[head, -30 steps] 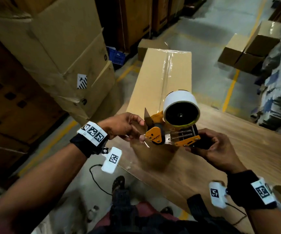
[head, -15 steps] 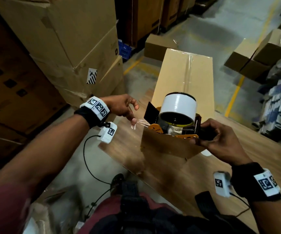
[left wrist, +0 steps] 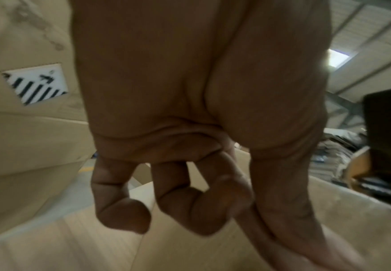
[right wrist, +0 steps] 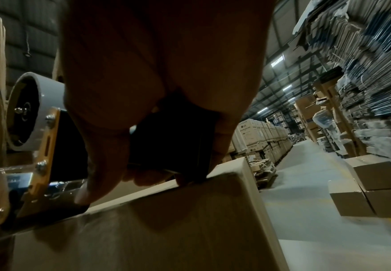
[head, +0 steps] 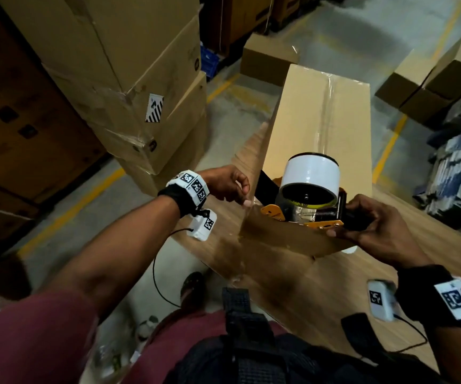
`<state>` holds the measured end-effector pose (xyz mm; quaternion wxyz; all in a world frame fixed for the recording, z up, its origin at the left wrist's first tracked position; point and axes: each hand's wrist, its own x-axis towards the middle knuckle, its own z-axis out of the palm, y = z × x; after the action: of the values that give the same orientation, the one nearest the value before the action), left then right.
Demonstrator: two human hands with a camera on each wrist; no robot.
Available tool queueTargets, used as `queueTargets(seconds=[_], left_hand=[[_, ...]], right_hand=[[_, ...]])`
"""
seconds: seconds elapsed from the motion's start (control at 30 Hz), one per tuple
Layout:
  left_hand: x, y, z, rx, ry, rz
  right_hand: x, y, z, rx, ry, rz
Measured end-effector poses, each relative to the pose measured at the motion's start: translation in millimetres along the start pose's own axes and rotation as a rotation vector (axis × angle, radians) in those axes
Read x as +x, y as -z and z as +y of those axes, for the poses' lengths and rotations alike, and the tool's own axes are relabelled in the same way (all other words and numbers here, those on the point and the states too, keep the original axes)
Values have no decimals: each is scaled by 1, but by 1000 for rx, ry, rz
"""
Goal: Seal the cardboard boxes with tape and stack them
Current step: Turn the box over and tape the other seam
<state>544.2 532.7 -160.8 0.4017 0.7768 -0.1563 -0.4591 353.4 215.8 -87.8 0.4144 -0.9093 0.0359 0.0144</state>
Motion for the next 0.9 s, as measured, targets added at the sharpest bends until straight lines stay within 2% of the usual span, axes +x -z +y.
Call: queueTargets(seconds=[0.23,0.33,0.4,0.47,0.53,0.57,0.63,0.67,0.77,0.9], left_hand=[[-9,-12,-21,-1,77,66],[-11,-37,-40,8,110,-10],[-13,-49,-49,-72,33,106],[-22,-55,-53,-97,-101,319],[-40,-61,-52,97,-345,559],[-49,-67,-51,252,-495,632],[-64,-82,-49,533,-686,671],[-68,-89,-48,624,-702,665],[-70,-100,-48,783,-620,672],[-74,-93,-39,836,-547,722]], right_hand=[[4,1,0,-7,-26,-12],[4,1,0,-31,-26,-12],[5,2,0,-42,-27,-20],[5,2,2,-72,-32,-31],[5,2,3,-112,-30,-42],[5,2,2,-126,-15,-48],[6,0,4,-143,22,-59],[6,-1,5,-138,27,-60],[6,-1,8,-123,4,-89],[4,4,6,1,-25,-144]])
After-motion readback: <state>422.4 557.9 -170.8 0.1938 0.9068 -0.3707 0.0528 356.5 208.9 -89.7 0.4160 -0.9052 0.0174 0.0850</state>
